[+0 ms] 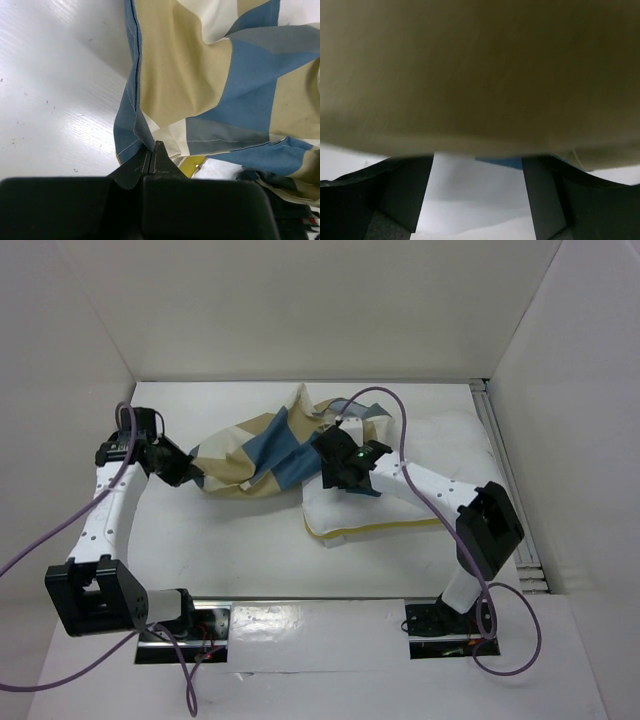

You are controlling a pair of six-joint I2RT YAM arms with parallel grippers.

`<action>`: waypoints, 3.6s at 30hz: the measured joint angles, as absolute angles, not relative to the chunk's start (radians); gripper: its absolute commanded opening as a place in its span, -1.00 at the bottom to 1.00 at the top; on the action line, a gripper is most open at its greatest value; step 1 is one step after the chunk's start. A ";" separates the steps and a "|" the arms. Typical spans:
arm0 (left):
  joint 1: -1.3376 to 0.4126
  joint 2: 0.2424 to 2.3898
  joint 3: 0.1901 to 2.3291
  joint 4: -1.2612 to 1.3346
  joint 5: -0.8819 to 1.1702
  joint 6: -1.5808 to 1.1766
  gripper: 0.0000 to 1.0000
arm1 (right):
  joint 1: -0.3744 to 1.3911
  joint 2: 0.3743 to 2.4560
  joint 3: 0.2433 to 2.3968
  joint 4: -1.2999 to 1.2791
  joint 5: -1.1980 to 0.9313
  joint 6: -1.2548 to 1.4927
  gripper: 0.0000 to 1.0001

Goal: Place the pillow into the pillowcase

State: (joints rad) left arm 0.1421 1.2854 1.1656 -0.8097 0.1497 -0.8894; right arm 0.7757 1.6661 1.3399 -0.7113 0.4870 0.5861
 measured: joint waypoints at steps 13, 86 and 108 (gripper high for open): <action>0.168 1.331 1.272 -0.812 0.169 -0.886 -1.00 | 0.728 1.660 1.176 -0.604 0.486 0.609 -0.52; 0.240 1.456 1.480 -0.813 0.243 -0.862 -1.00 | 0.631 1.492 1.021 -0.508 0.584 0.353 -1.00; 0.302 1.760 2.188 -0.778 0.448 -0.871 -1.00 | 0.377 1.403 1.984 -0.607 0.590 0.154 -1.00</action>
